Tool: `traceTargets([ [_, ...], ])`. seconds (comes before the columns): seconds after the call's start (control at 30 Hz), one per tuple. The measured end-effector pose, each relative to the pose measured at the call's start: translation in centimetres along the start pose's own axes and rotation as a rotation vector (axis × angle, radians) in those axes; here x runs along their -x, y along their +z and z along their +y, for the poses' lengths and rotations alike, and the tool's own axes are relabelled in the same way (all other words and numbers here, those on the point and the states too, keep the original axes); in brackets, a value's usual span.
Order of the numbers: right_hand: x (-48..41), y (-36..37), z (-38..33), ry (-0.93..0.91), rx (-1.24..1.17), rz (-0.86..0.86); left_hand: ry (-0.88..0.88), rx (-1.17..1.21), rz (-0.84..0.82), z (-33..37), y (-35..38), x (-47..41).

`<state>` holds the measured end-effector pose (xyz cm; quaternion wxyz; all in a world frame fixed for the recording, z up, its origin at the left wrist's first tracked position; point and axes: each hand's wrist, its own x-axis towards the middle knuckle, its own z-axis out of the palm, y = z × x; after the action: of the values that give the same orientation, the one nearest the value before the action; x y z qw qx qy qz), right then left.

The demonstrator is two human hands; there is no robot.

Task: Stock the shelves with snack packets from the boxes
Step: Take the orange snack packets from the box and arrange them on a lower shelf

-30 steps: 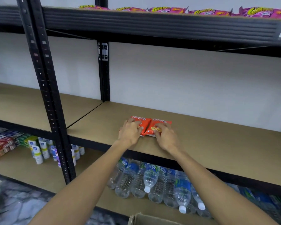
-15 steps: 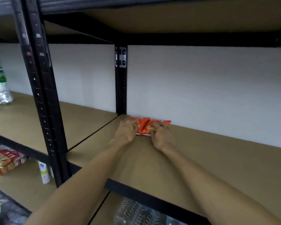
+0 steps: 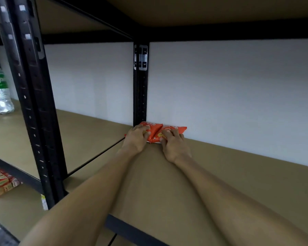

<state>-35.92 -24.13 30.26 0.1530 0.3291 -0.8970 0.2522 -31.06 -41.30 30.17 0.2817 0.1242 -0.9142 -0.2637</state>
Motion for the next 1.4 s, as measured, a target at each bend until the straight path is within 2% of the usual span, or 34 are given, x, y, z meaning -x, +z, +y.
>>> traceTargets([
  [0.2,0.9,-0.3,-0.9,0.027,0.059,0.054,0.078,-0.14,0.063,1.4,-0.5,1.1],
  [0.33,1.1,-0.5,-1.0,0.039,0.09,0.053,0.065,-0.206,0.098,1.1,-0.3,1.2],
  [0.6,1.5,-0.5,-1.2,0.074,0.181,0.093,0.055,-0.208,0.071,0.5,0.1,1.0],
  [0.77,1.3,-0.4,-0.9,0.074,0.106,0.008,0.07,-0.147,0.043,0.2,0.3,0.8],
  [1.03,1.4,-0.6,-0.8,0.082,0.127,0.029,0.051,-0.208,-0.005,0.7,-0.2,1.4],
  [1.23,2.9,-2.8,-1.3,0.05,0.195,-0.043,0.171,-0.283,0.183,3.4,-2.1,3.9],
  [1.4,6.8,-6.7,-1.9,0.071,0.125,-0.054,0.274,-0.469,0.128,7.1,-4.6,7.1],
])
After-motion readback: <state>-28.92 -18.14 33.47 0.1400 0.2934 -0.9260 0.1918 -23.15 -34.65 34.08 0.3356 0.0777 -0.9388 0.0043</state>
